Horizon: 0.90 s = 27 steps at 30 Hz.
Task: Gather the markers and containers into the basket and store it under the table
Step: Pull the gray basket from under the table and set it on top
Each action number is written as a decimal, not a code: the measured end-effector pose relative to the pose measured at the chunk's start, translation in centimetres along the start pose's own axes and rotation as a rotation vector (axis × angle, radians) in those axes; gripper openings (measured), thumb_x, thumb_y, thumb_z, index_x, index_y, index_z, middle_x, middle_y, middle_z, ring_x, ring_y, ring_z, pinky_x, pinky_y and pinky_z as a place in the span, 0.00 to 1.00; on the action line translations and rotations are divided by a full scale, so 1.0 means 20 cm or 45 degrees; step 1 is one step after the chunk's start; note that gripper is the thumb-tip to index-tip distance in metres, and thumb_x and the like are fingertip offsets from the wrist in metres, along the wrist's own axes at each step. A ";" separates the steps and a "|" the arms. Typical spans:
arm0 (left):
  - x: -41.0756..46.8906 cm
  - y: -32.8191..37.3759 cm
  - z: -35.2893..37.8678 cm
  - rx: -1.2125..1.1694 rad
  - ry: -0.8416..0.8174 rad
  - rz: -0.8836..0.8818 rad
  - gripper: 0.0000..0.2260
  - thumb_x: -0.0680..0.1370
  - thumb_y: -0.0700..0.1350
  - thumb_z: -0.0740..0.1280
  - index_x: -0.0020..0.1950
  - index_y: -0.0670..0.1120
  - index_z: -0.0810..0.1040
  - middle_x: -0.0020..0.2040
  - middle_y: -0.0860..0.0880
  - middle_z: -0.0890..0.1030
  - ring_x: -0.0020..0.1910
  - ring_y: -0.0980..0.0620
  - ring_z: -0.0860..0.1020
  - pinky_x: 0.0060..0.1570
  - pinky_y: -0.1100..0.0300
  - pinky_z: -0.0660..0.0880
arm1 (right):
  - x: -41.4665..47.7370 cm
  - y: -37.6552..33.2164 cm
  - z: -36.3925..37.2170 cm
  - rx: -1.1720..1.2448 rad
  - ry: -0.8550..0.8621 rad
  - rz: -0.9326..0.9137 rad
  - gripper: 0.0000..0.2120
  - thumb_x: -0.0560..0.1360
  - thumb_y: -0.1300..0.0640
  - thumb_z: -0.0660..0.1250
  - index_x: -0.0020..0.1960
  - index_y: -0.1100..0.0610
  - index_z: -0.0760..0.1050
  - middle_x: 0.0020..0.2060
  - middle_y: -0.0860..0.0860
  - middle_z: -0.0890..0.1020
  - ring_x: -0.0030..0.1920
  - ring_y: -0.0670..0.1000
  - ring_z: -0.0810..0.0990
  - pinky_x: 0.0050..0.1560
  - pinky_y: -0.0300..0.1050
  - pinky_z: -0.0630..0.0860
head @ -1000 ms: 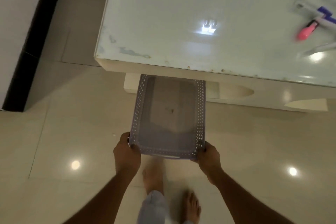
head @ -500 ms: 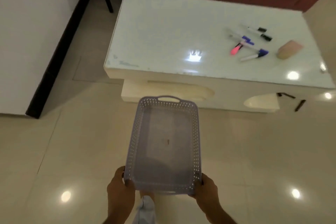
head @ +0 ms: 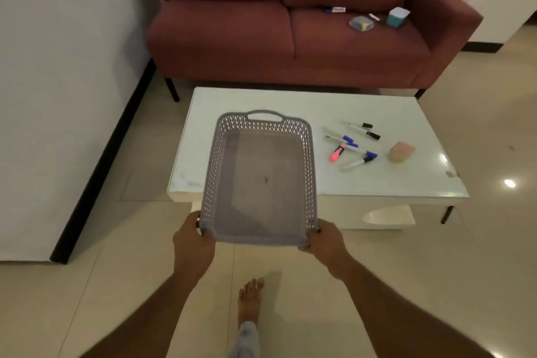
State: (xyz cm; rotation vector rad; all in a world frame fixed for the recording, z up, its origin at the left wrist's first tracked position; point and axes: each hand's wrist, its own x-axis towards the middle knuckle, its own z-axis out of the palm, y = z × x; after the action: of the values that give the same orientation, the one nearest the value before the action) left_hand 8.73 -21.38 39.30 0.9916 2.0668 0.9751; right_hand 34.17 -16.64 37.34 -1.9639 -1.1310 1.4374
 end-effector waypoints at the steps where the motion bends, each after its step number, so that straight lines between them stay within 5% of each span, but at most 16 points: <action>1: 0.09 0.04 0.02 -0.023 0.014 0.010 0.15 0.76 0.33 0.62 0.59 0.46 0.77 0.43 0.46 0.81 0.39 0.42 0.82 0.44 0.44 0.81 | 0.08 -0.08 0.00 0.021 0.005 -0.012 0.09 0.75 0.67 0.62 0.51 0.62 0.80 0.45 0.59 0.84 0.42 0.59 0.86 0.45 0.55 0.84; 5: 0.54 0.16 0.14 -0.070 0.017 0.005 0.14 0.76 0.35 0.61 0.57 0.47 0.77 0.42 0.48 0.81 0.39 0.42 0.82 0.46 0.44 0.81 | 0.50 -0.36 0.03 0.047 0.003 -0.054 0.11 0.74 0.68 0.60 0.52 0.65 0.80 0.47 0.61 0.84 0.44 0.61 0.85 0.45 0.55 0.84; 9: 0.95 0.17 0.31 -0.033 -0.001 -0.008 0.13 0.77 0.36 0.61 0.59 0.46 0.76 0.44 0.49 0.81 0.40 0.44 0.82 0.47 0.47 0.80 | 0.89 -0.51 0.12 0.088 0.010 0.025 0.12 0.76 0.69 0.59 0.53 0.63 0.79 0.48 0.59 0.83 0.45 0.60 0.85 0.38 0.45 0.84; 14: 1.35 0.09 0.48 0.031 -0.060 -0.088 0.14 0.79 0.37 0.62 0.63 0.45 0.75 0.51 0.47 0.82 0.43 0.44 0.83 0.49 0.48 0.81 | 1.27 -0.53 0.27 0.068 -0.001 0.133 0.11 0.76 0.68 0.59 0.51 0.62 0.79 0.44 0.57 0.84 0.43 0.58 0.85 0.42 0.48 0.84; 20: 1.53 0.00 0.54 0.090 -0.112 -0.202 0.12 0.79 0.37 0.62 0.62 0.46 0.75 0.51 0.46 0.82 0.45 0.44 0.82 0.45 0.50 0.81 | 1.44 -0.52 0.39 0.001 -0.006 0.236 0.11 0.76 0.66 0.60 0.53 0.62 0.80 0.44 0.56 0.85 0.41 0.55 0.86 0.40 0.45 0.84; 27: 1.54 0.01 0.52 0.115 -0.219 -0.329 0.18 0.79 0.41 0.66 0.69 0.45 0.71 0.57 0.46 0.80 0.46 0.44 0.82 0.42 0.56 0.76 | 1.41 -0.52 0.39 -0.134 -0.025 0.216 0.10 0.77 0.57 0.60 0.54 0.55 0.78 0.40 0.52 0.84 0.37 0.53 0.81 0.47 0.55 0.83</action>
State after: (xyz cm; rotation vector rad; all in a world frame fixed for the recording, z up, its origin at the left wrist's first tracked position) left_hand 1.22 7.77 27.13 0.7980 2.0457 0.6472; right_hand 26.70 11.64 26.72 -2.1685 -1.0915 1.5130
